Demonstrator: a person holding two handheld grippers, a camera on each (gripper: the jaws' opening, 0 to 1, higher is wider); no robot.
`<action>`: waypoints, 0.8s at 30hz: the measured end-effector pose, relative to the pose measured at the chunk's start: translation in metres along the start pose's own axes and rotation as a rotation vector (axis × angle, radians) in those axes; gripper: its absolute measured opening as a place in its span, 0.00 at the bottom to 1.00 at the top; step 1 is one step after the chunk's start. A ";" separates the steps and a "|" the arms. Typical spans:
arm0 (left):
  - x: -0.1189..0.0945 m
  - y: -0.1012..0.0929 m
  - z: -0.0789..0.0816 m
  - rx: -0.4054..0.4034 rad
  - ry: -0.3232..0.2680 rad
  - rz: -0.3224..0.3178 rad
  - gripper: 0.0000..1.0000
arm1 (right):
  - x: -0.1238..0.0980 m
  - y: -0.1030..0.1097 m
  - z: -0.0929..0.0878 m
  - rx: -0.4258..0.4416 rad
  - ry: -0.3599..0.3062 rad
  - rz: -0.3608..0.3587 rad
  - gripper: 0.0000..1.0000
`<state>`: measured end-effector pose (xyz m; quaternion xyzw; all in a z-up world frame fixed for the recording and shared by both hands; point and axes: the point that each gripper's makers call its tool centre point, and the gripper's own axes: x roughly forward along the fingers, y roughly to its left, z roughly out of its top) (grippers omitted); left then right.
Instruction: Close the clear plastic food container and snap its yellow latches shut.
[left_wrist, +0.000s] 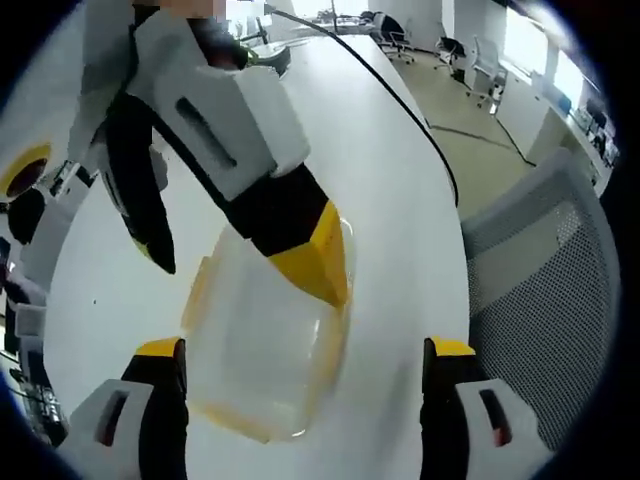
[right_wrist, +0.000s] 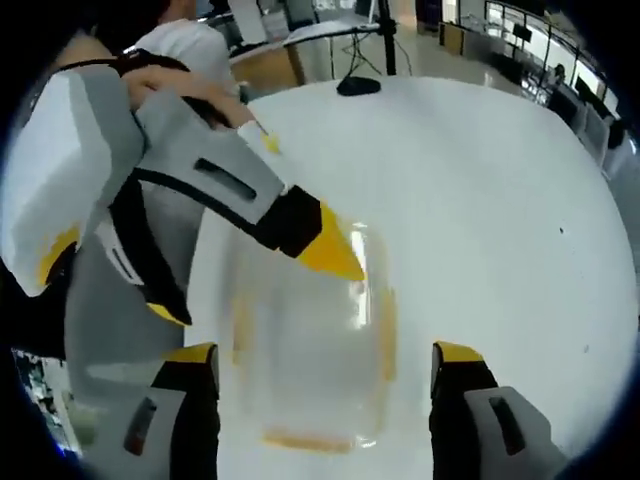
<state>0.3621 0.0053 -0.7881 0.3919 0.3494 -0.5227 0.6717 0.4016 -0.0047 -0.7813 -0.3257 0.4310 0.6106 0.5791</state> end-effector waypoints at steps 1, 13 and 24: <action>0.000 0.001 -0.001 -0.001 0.002 -0.003 0.99 | 0.000 0.001 -0.001 -0.011 0.000 -0.003 0.91; -0.002 0.006 -0.005 0.027 0.024 -0.039 0.99 | -0.011 0.003 -0.010 -0.042 -0.003 -0.078 0.92; -0.002 0.014 -0.016 0.046 0.060 -0.103 0.98 | -0.003 0.012 -0.016 -0.047 -0.023 -0.116 0.92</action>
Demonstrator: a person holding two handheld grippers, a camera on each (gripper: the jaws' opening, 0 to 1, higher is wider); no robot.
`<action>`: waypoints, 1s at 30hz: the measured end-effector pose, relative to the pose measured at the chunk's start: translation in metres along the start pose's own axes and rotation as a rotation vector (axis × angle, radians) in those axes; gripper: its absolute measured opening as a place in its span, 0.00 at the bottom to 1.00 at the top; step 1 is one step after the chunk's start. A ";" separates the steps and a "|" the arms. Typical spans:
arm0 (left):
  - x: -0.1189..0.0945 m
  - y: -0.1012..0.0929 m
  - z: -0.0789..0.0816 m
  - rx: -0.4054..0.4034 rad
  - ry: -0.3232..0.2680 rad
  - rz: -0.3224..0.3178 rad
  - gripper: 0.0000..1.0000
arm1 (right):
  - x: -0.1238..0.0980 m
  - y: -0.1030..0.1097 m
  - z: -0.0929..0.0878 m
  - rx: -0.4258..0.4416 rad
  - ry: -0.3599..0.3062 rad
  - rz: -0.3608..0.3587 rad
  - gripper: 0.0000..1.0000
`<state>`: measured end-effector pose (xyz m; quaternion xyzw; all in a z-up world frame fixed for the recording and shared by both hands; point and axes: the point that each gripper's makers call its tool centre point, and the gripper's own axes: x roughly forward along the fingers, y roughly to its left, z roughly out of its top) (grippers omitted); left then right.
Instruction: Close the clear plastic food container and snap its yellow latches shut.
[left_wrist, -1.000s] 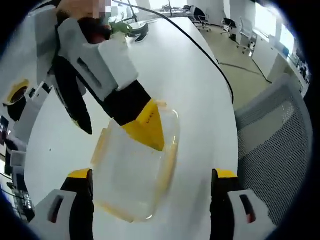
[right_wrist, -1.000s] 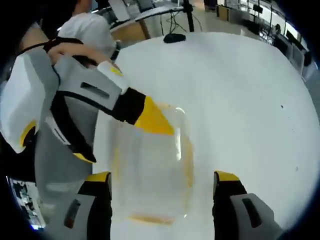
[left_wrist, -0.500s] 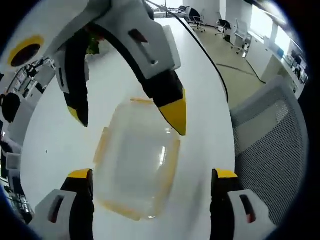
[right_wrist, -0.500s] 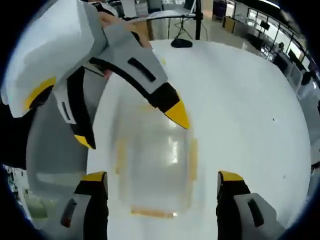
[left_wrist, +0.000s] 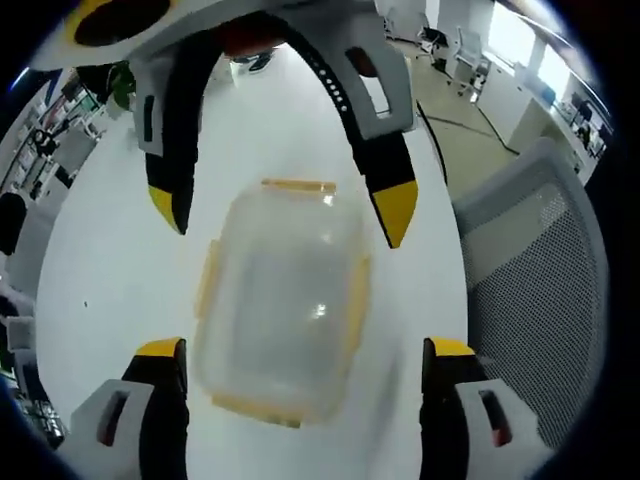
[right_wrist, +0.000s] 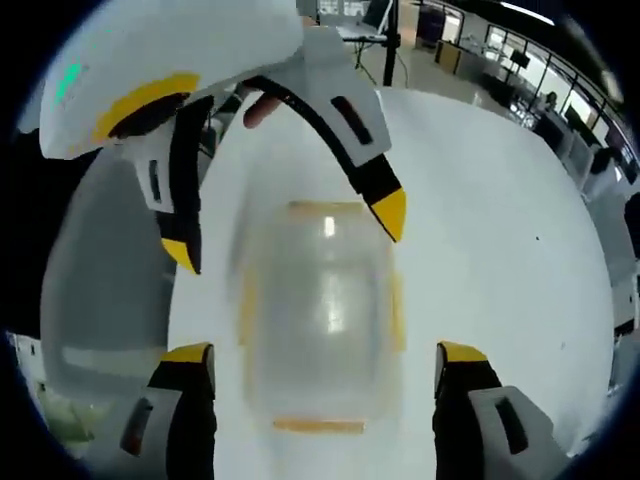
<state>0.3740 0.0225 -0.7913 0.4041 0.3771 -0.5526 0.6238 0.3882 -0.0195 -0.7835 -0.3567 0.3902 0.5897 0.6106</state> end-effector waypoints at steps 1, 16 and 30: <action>0.001 0.000 -0.002 0.001 0.008 -0.009 0.98 | 0.000 0.001 0.000 0.000 -0.001 -0.001 0.92; 0.005 0.004 -0.012 0.061 0.057 -0.056 0.96 | 0.012 0.008 -0.010 -0.035 0.027 -0.042 0.91; 0.016 0.008 -0.013 0.084 0.080 -0.075 0.95 | 0.015 0.004 -0.016 -0.071 0.043 -0.060 0.88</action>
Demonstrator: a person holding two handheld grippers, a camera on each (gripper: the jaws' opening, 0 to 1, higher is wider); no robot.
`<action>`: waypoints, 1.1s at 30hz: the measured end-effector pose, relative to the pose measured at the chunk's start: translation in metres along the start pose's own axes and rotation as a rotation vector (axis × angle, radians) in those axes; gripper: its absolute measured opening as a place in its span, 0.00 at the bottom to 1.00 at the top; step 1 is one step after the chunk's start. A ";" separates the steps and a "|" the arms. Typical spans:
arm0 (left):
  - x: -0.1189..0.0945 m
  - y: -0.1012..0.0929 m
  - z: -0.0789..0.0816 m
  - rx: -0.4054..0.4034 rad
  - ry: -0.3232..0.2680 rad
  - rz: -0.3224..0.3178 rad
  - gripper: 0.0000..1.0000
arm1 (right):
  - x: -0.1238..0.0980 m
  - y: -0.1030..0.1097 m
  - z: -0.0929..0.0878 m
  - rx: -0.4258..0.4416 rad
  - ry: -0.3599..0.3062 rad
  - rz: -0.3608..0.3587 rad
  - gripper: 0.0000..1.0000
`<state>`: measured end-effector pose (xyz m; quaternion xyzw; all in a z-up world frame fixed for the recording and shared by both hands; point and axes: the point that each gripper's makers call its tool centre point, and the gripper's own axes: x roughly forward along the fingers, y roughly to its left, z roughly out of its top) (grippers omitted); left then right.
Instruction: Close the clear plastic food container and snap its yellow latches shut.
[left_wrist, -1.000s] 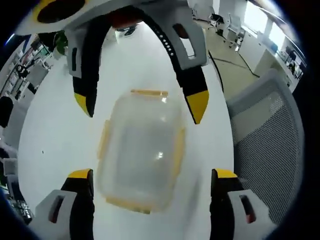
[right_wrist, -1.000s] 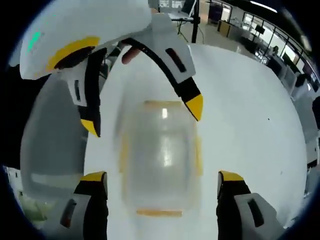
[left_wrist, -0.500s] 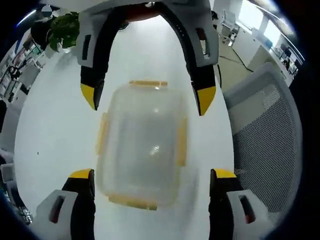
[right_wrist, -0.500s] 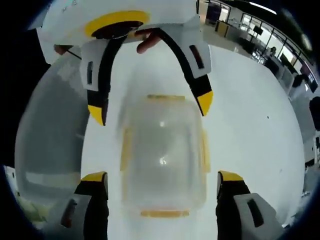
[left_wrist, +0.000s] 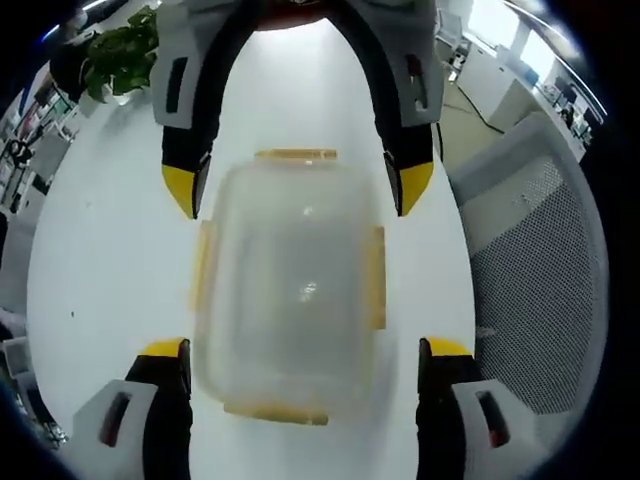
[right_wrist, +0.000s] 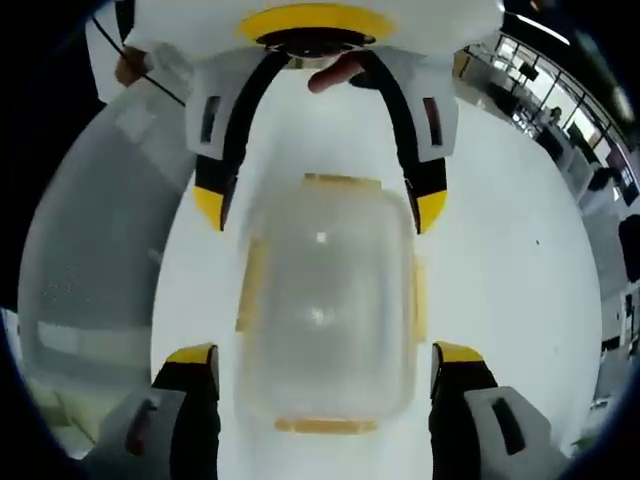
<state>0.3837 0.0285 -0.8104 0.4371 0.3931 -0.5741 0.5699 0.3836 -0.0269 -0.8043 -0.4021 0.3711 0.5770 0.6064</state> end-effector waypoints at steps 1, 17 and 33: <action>0.001 0.000 0.000 0.003 0.003 -0.002 0.94 | 0.001 0.000 0.000 0.003 -0.002 -0.003 0.88; 0.014 0.004 -0.004 0.022 0.039 0.013 0.93 | 0.014 -0.001 -0.010 0.026 0.000 -0.006 0.83; 0.017 0.012 -0.004 0.003 0.075 0.054 0.83 | 0.015 0.000 -0.010 0.032 0.005 0.002 0.82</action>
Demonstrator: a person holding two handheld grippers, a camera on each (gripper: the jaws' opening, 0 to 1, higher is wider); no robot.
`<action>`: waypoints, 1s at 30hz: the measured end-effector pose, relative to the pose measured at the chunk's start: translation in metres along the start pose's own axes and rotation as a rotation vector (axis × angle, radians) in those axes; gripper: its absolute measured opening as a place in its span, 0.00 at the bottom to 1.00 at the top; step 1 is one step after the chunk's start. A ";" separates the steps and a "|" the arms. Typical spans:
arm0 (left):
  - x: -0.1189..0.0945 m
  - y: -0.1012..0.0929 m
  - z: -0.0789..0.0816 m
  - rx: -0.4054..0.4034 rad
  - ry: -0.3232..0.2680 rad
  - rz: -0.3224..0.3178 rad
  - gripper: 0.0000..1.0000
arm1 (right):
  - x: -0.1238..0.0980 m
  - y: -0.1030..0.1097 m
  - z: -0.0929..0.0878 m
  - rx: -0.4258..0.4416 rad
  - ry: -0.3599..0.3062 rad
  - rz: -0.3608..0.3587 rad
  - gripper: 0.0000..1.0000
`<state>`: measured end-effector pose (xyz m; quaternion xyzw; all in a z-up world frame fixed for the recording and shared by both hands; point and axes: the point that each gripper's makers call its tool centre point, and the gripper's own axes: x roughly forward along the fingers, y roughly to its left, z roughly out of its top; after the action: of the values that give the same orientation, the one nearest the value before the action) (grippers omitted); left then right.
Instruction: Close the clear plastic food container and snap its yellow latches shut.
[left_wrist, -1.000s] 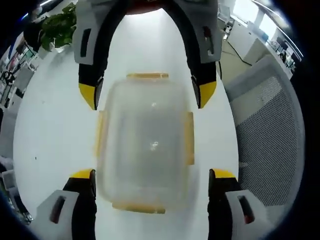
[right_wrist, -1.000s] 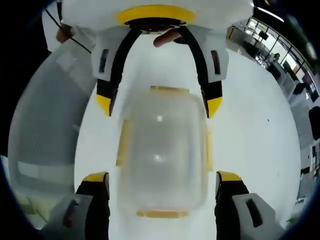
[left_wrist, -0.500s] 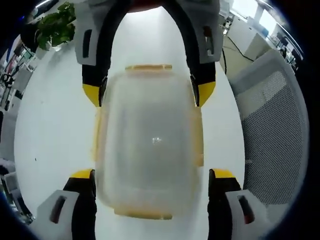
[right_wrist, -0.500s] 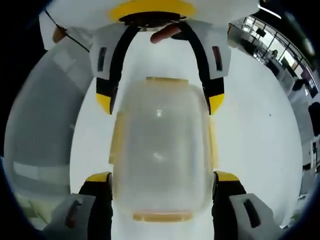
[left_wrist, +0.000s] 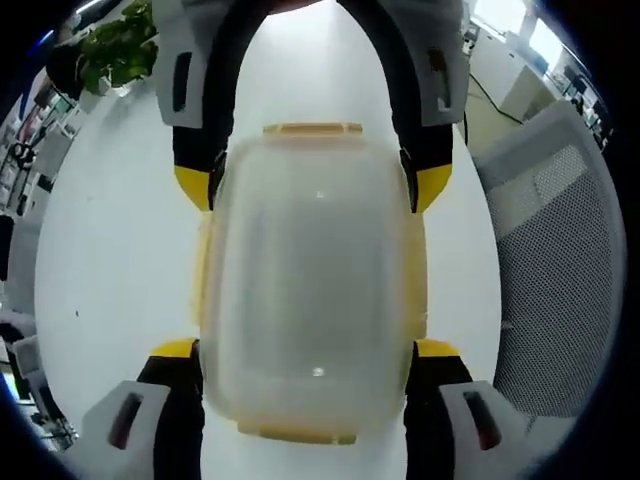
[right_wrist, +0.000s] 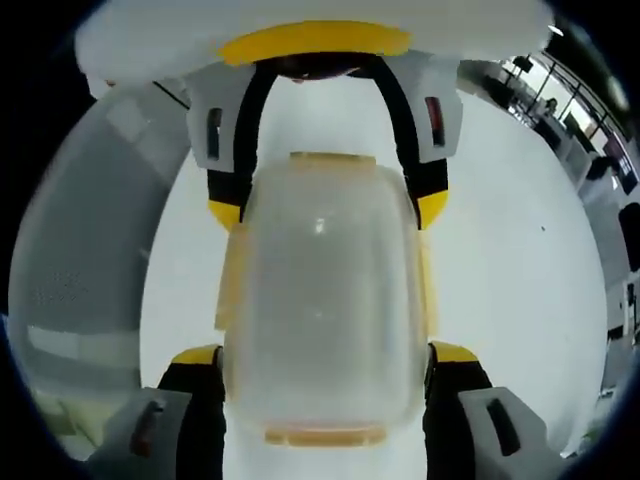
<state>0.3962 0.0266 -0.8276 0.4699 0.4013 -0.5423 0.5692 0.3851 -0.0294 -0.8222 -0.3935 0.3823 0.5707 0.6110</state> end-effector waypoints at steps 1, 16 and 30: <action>0.000 0.000 0.000 0.000 0.003 0.001 0.83 | 0.000 0.000 0.000 0.001 0.004 -0.002 0.82; -0.001 0.000 0.000 -0.008 -0.024 0.007 0.83 | 0.001 0.000 0.001 0.003 -0.012 -0.007 0.82; -0.003 -0.003 -0.005 -0.026 -0.038 0.009 0.83 | 0.004 0.001 0.006 -0.006 -0.008 -0.008 0.83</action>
<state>0.3935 0.0326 -0.8265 0.4538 0.3953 -0.5433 0.5854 0.3847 -0.0222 -0.8239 -0.3945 0.3765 0.5709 0.6137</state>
